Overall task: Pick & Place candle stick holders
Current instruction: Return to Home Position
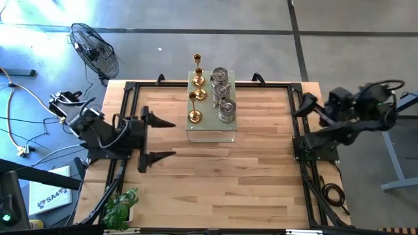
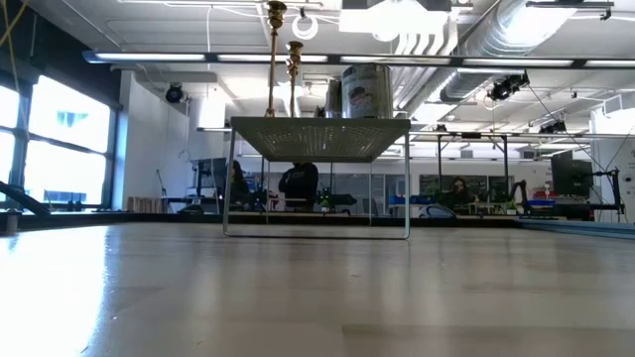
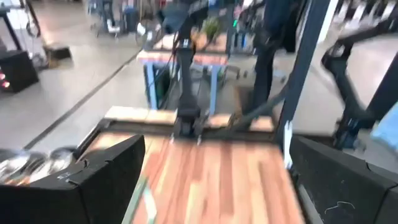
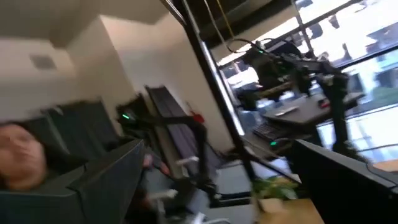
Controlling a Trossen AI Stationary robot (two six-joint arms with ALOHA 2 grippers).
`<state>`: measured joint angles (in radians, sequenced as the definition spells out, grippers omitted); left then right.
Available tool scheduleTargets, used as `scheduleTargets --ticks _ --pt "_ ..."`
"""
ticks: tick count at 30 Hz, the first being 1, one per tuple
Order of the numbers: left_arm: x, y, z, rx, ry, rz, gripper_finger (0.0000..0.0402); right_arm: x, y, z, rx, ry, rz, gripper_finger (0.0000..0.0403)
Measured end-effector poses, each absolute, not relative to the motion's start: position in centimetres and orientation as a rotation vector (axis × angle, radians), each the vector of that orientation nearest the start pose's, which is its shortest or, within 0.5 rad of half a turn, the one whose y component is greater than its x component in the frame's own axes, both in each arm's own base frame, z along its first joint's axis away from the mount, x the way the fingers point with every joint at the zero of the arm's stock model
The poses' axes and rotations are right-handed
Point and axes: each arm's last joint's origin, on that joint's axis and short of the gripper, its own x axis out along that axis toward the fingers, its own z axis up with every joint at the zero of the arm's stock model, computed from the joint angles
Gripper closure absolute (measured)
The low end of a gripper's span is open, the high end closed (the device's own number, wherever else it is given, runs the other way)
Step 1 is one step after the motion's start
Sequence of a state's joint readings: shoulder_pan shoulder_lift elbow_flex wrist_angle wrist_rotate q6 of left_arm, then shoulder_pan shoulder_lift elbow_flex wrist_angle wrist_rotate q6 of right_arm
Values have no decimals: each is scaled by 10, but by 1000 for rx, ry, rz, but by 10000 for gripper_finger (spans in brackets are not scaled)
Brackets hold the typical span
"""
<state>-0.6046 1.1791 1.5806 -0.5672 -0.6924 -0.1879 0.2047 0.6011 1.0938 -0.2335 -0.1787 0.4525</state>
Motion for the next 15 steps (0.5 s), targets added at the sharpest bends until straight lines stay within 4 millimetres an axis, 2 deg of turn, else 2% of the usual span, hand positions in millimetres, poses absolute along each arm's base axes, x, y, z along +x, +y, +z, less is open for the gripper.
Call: scheduleTargets --ticks 2,7,10,15 --pt "177 -100 480 -78 168 112 9 71 21 446 507 -180 454 4" --pt "172 -96 472 -83 245 135 9 64 19 443 569 -218 442 4" --pt "172 -95 468 -82 272 154 9 67 17 440 576 -219 364 4" --pt "170 -92 464 -71 295 230 15 82 18 435 489 -187 250 4"
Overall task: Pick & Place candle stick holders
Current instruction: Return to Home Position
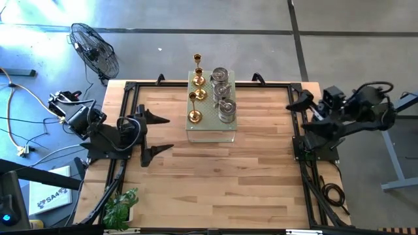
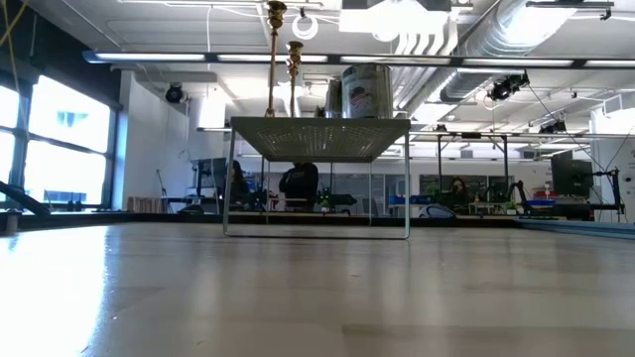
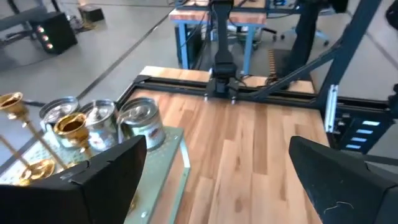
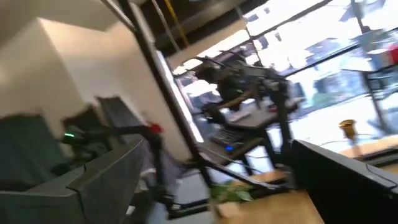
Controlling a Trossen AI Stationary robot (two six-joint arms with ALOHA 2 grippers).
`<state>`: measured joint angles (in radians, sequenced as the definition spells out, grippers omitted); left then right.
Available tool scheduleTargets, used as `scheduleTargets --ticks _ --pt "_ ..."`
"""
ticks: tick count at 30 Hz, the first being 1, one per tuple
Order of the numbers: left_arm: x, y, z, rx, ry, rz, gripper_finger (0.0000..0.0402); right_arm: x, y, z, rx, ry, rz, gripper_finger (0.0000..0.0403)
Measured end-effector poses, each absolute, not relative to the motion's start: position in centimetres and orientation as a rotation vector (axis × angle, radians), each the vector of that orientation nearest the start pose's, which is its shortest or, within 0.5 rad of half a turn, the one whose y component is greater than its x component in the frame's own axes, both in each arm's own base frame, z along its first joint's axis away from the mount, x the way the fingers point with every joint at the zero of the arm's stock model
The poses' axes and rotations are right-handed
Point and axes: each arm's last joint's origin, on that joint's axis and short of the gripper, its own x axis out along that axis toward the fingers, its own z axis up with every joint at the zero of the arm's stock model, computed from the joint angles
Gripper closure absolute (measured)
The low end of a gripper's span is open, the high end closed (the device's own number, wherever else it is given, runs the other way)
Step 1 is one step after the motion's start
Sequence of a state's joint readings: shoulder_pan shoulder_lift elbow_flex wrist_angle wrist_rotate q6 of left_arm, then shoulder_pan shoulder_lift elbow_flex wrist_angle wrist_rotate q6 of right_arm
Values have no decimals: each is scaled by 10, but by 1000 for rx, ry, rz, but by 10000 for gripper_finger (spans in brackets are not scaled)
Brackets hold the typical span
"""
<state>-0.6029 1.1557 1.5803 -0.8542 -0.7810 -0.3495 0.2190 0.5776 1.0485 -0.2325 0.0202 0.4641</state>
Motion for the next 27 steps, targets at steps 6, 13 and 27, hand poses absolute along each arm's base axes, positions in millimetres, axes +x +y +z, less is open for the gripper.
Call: scheduleTargets --ticks 6,13,27 --pt "168 -92 459 -88 345 204 70 90 14 429 383 -121 42 25" --pt "158 -85 460 -69 355 228 191 68 7 448 364 -107 -29 126" --pt "103 -51 460 -75 337 211 380 7 -6 467 288 -9 -35 384"
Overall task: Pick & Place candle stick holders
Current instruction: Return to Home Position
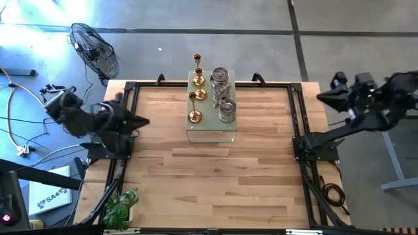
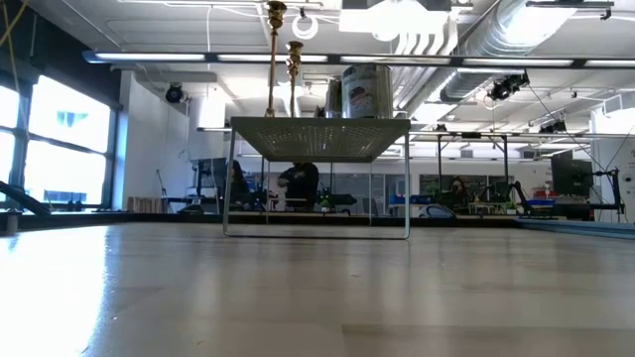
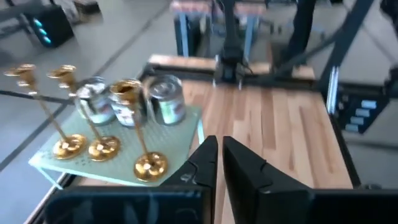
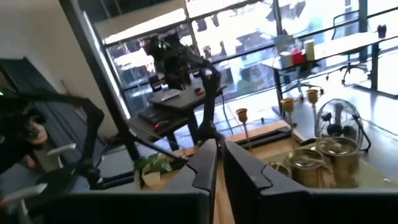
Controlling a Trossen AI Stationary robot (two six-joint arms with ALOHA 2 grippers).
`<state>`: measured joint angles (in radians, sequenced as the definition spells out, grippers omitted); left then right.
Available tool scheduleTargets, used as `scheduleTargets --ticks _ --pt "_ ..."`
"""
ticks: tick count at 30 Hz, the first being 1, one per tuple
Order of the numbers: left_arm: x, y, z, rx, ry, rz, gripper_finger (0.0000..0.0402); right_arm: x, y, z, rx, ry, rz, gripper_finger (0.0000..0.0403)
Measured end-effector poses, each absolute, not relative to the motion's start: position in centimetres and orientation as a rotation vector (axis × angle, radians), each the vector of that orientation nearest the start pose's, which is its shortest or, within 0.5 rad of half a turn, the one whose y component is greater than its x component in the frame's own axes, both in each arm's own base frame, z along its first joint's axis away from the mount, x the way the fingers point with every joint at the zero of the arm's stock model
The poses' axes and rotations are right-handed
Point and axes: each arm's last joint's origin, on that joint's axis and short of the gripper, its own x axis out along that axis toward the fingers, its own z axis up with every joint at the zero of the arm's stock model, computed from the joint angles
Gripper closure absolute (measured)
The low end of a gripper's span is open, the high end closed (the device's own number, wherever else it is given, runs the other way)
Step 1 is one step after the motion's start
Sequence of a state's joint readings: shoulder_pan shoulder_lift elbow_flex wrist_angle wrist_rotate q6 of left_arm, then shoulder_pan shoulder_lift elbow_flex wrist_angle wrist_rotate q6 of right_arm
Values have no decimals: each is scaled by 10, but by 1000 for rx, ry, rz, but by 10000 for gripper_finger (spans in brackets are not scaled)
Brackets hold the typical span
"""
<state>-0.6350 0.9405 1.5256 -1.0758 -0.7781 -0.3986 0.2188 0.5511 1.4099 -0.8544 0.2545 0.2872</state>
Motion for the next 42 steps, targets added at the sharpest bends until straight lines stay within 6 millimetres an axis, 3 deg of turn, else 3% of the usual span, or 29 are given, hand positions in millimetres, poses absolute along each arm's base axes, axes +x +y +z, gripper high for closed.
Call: scheduleTargets --ticks 4,7,11,18,23,25,31,42 --pt "85 -40 444 -132 260 238 385 -15 -11 459 311 -36 -40 387" --pt "83 -38 423 -211 185 211 398 -25 -13 445 320 -43 -17 399" --pt "89 -45 381 -234 113 114 397 -28 -13 414 322 -36 -8 396" --pt "94 -50 302 -345 -2 74 397 -23 -9 354 345 -200 120 398" --pt "95 -51 266 -436 -46 37 397 4 -2 329 343 -168 158 399" --pt "94 -51 259 -472 -67 31 397 15 1 328 335 -207 165 399" --pt "96 -52 242 -475 -55 26 396 39 6 296 358 -232 168 401" --pt "99 -55 201 -514 -109 20 396 81 16 226 411 -266 210 401"
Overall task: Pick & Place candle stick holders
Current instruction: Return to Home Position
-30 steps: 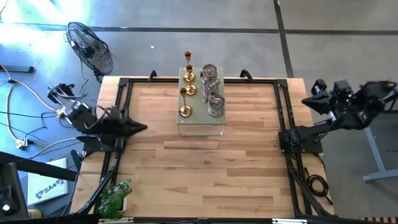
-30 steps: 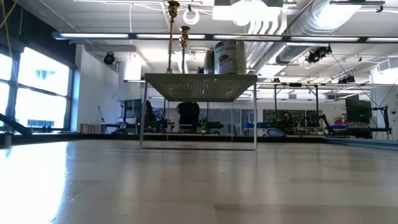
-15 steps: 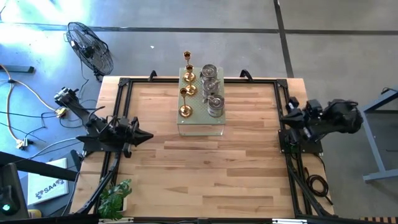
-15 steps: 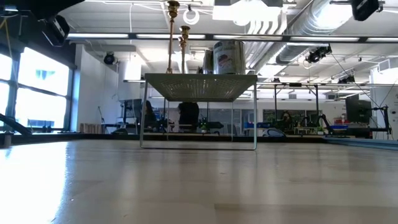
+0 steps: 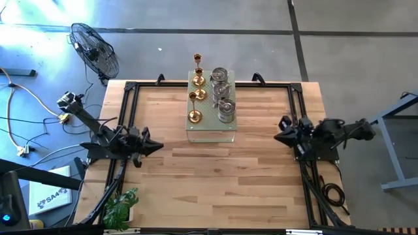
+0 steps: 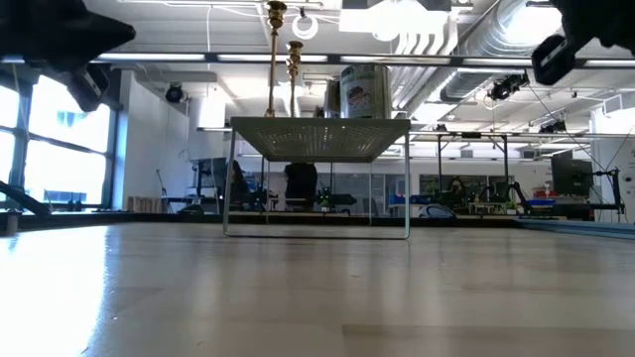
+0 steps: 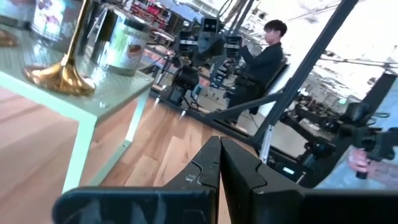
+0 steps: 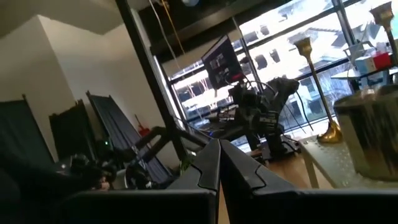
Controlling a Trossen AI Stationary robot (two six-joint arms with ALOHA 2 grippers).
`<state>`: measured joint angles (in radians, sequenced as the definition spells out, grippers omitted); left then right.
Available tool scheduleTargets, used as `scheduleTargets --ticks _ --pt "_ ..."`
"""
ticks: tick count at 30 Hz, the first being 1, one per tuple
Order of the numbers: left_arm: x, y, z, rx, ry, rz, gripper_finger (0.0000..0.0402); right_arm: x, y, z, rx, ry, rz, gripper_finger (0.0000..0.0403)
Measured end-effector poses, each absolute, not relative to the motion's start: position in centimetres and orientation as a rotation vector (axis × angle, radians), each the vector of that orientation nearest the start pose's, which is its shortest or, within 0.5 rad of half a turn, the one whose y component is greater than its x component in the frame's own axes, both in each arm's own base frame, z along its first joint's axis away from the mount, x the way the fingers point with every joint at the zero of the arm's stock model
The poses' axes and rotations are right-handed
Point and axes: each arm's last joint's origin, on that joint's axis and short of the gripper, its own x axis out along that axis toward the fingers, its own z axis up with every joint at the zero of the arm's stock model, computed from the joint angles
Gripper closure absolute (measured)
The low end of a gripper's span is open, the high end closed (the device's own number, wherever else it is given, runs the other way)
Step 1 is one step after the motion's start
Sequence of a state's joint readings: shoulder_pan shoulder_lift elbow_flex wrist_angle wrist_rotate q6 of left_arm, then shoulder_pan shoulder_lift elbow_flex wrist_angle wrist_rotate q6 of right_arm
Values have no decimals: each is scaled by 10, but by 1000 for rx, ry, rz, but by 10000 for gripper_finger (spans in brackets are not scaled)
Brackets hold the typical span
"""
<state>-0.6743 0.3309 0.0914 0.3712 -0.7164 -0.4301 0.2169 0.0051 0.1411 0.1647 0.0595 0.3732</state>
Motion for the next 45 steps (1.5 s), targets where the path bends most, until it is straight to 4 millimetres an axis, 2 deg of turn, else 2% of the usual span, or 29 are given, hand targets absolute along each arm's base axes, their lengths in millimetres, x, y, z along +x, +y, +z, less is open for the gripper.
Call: scheduleTargets --ticks 4,6,21,31,39,45 --pt "98 -54 187 -526 -126 15 396 89 18 203 433 -280 211 402" --pt "98 -54 185 -531 -128 14 396 90 18 199 437 -308 210 401" --pt "99 -55 170 -472 -11 43 396 94 11 190 432 -230 110 399" --pt "99 -58 163 -454 72 -62 396 96 9 183 461 -161 74 398" --pt "100 -54 163 -405 53 11 396 96 8 179 458 -132 18 398" --pt "109 -39 163 -403 55 22 396 96 7 177 460 -123 -10 398"
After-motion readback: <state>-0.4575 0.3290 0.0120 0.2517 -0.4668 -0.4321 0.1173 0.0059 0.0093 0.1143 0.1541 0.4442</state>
